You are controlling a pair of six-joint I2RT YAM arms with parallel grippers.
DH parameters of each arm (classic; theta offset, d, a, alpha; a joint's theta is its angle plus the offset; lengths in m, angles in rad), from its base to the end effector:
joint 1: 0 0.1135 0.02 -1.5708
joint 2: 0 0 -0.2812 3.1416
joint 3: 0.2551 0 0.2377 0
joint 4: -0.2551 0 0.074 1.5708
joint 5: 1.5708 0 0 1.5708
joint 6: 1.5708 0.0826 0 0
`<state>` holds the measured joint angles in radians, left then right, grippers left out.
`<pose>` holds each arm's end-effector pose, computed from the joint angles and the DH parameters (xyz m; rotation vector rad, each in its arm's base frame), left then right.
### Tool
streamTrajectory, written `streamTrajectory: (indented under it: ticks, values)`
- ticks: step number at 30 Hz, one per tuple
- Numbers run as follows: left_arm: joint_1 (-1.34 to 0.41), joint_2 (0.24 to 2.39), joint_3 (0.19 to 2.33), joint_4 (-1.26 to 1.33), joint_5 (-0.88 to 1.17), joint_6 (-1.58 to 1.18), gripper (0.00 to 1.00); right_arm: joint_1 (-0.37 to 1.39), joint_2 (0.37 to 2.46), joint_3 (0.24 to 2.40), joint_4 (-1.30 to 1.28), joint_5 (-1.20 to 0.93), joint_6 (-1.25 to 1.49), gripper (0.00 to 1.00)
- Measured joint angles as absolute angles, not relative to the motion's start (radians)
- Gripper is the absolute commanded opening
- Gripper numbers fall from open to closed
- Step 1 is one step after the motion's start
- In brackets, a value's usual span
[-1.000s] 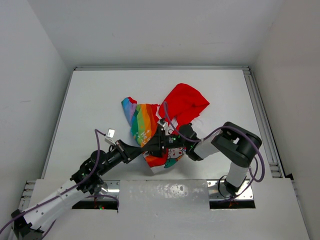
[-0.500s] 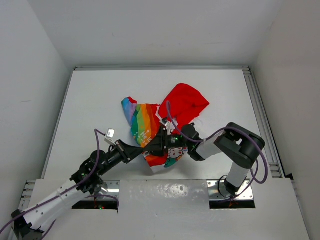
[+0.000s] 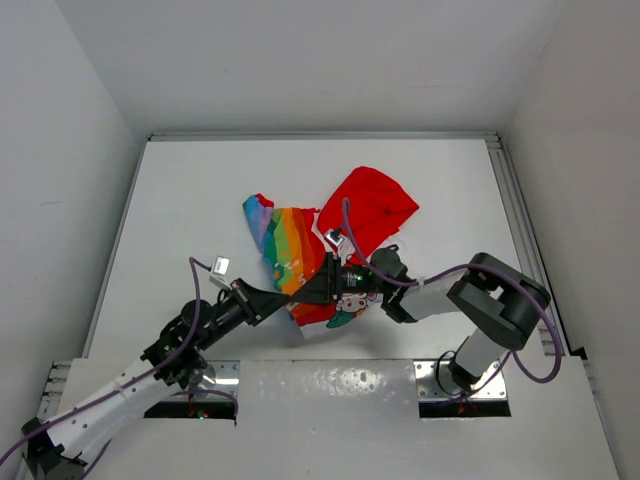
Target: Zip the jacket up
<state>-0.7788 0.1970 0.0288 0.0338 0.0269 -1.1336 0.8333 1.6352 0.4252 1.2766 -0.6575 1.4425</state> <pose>0.0954 -0.0973 0.1682 -0.3184 1.9044 -1.3934 0.1741 0.2667 0.2094 -0.0922 2.0447 2.1410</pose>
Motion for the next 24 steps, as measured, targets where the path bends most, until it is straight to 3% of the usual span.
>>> streamTrajectory:
  ticks: [6,13,24]
  values:
    - [-0.779,0.202,0.029,0.033,0.027,-1.131,0.0,0.833,1.632,0.424,1.227,-0.654,1.407,0.5]
    - [-0.779,0.204,0.029,0.033,0.031,-1.126,0.0,0.833,1.571,0.432,1.009,-0.62,1.296,0.31]
    - [-0.779,0.212,0.029,0.033,0.037,-1.125,0.0,0.833,1.532,0.442,0.879,-0.584,1.223,0.31]
